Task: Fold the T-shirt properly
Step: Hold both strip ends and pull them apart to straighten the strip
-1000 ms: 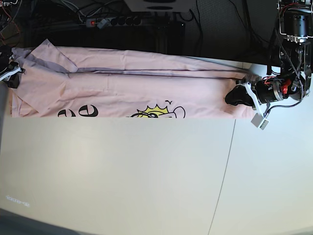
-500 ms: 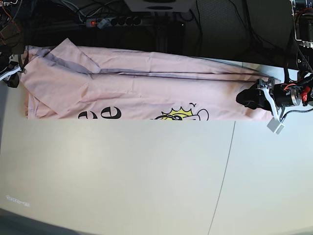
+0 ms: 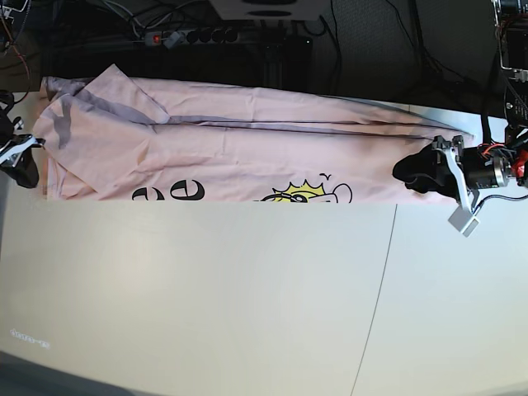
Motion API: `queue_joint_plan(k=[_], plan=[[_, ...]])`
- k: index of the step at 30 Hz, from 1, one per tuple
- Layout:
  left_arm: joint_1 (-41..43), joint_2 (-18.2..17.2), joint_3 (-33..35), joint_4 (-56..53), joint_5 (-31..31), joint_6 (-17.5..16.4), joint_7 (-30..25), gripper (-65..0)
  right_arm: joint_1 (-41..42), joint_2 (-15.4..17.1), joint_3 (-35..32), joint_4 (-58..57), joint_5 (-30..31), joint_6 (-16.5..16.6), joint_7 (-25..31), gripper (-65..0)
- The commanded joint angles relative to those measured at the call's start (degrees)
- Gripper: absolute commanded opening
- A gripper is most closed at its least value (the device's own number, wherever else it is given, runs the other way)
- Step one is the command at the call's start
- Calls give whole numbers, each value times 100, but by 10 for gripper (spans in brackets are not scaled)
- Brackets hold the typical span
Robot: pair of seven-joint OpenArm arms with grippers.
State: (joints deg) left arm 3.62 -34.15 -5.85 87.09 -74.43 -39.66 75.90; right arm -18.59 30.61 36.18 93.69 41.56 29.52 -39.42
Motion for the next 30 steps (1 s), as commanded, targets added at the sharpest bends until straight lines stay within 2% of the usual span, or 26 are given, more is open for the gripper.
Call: queue_joint_plan(k=[1, 5, 9, 11, 15, 19, 24, 30], plan=[[-90, -129, -199, 85, -120, -34, -87, -325, 15, 111, -153, 61, -57, 387, 101, -650], [-87, -125, -920, 85, -120, -34, -90, -325, 15, 35, -901, -15, -544, 372, 103, -650], [-55, -181, -1416, 57, -120, -34, -66, -322, 17, -4, -1117, -415, -555, 372, 138, -650], [-55, -223, -1421, -50, -118, -34, -55, -309, 17, 2, -1115, -732, -568, 372, 203, -650], [-57, -240, -1405, -564, -24, -34, -87, -226, 15, 2, -1115, -1314, -763, 372, 212, -650], [-59, -337, -1405, -1156, 367, -34, -444, -225, 15, 9, -1115, -1633, -837, 372, 291, -650], [-59, -382, -1405, -1506, 608, -34, -518, -225, 17, 17, -1115, -1672, -837, 372, 341, -650], [-57, -380, -1405, -1934, 289, -34, -319, -225, 35, 15, -1115, -1670, -835, 372, 361, -650]])
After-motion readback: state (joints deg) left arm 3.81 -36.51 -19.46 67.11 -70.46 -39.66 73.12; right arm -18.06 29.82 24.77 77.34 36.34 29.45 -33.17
